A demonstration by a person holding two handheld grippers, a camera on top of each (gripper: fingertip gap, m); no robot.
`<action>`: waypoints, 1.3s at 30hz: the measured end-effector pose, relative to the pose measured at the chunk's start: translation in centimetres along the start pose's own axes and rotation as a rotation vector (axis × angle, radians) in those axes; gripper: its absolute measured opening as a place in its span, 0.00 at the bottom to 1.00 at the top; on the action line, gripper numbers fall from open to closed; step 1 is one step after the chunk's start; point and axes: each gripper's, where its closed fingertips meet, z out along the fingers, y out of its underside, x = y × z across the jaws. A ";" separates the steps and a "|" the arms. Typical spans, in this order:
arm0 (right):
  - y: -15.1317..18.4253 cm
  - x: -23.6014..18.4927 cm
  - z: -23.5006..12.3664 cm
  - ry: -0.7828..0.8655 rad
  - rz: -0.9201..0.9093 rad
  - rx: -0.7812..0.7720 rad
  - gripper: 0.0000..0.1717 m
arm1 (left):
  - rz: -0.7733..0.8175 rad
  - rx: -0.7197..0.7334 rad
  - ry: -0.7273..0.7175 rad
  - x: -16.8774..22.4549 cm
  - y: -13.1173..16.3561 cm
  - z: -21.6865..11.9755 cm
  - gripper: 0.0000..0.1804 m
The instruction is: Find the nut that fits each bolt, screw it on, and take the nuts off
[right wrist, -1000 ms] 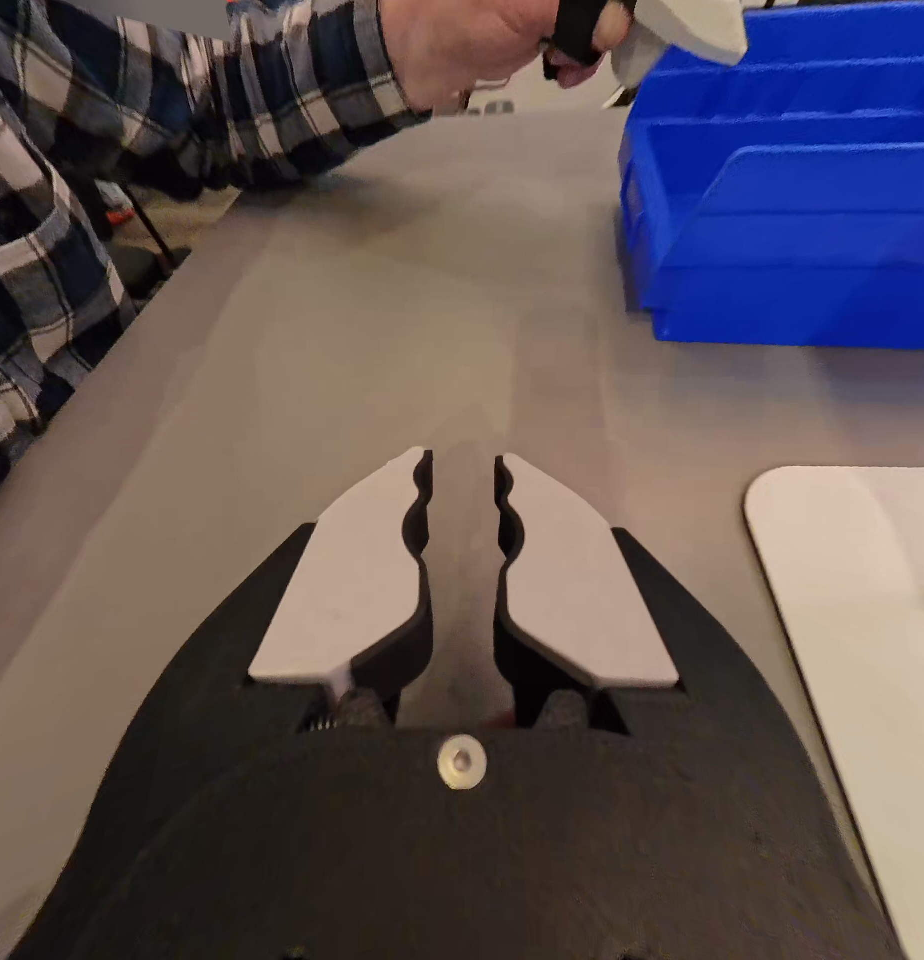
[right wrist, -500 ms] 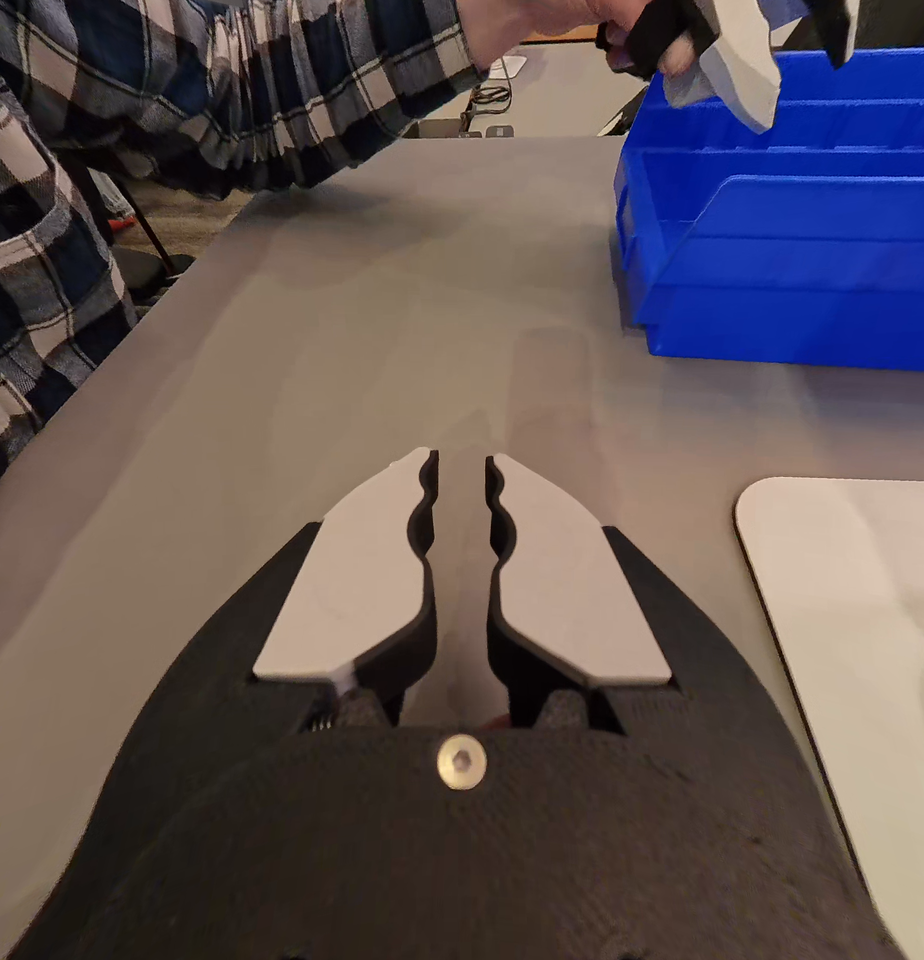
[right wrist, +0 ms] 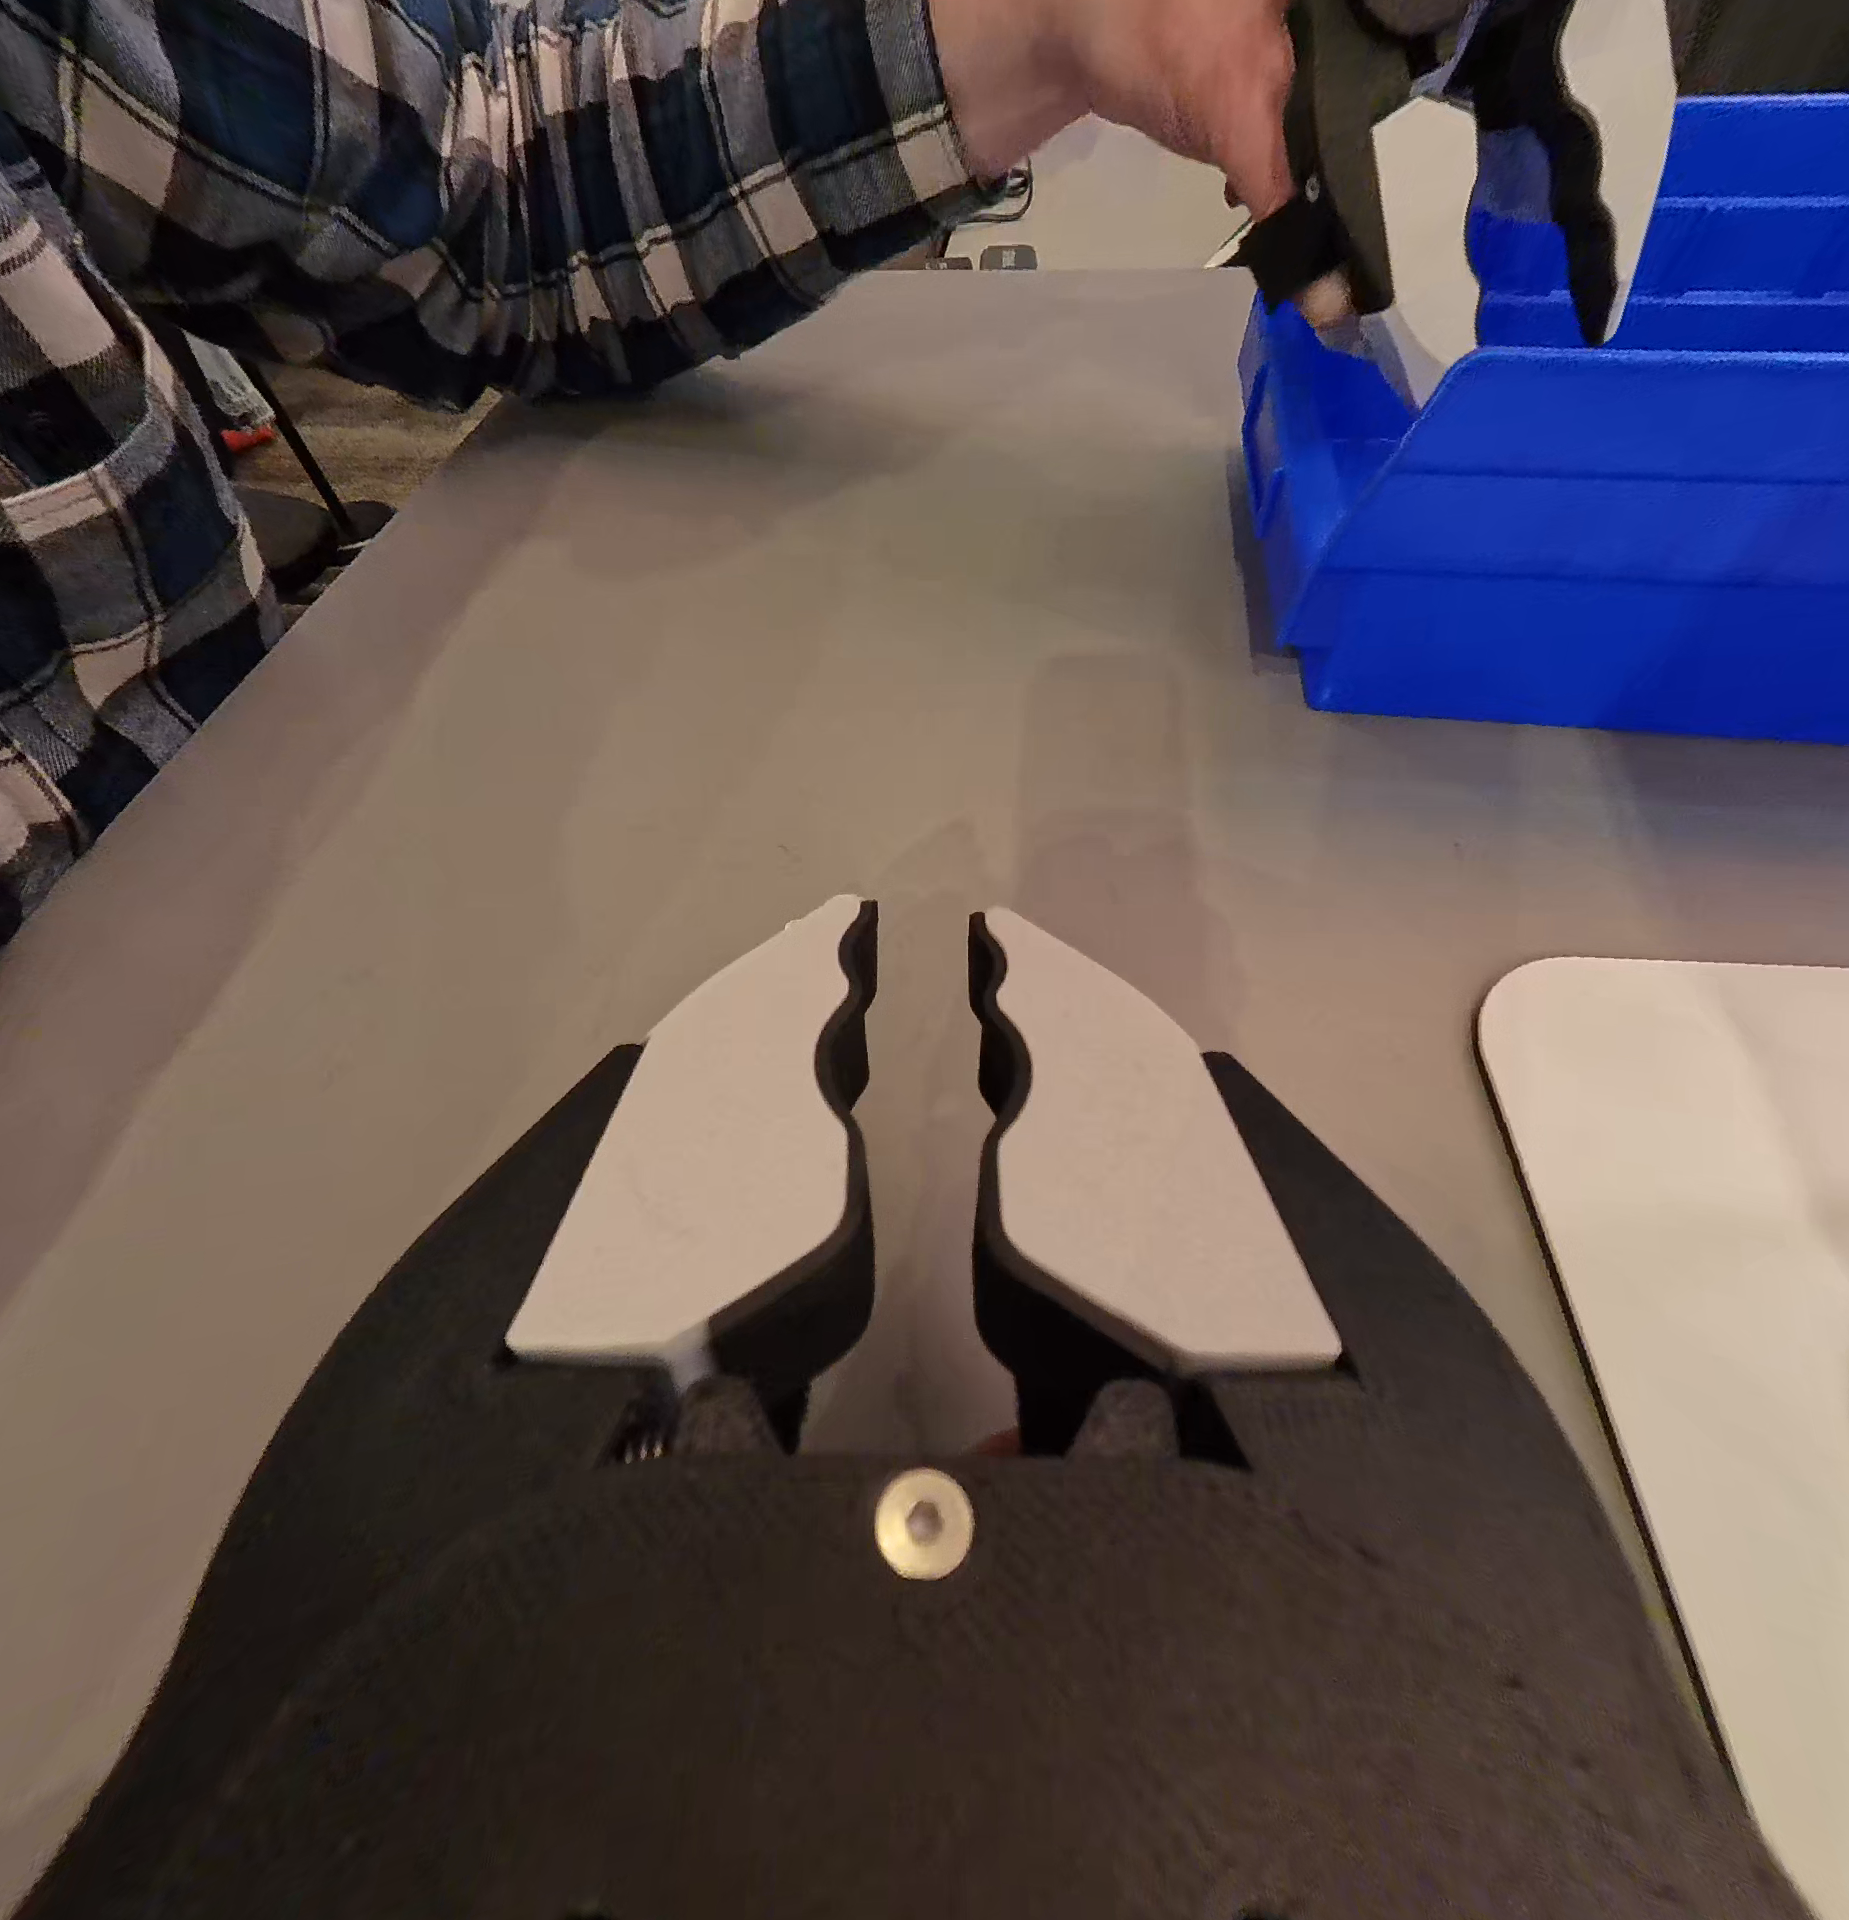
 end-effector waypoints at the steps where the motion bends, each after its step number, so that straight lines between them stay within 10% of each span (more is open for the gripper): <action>1: 0.0 0.0 0.0 0.000 0.000 -0.001 0.10 | 0.004 -0.009 0.003 0.3 0.1 0.1 0.23; 8: 0.1 -0.1 0.0 -0.005 -0.001 -0.006 0.10 | -0.002 -0.018 -0.065 -1.1 -1.3 -0.1 0.16; 24: -0.1 -0.3 -0.1 -0.018 -0.011 0.009 0.10 | 0.030 -0.637 0.235 -6.0 3.5 7.4 0.16; 39: -0.1 -0.4 0.0 -0.017 -0.020 0.007 0.10 | 0.025 -0.539 0.299 -5.0 2.2 6.3 0.00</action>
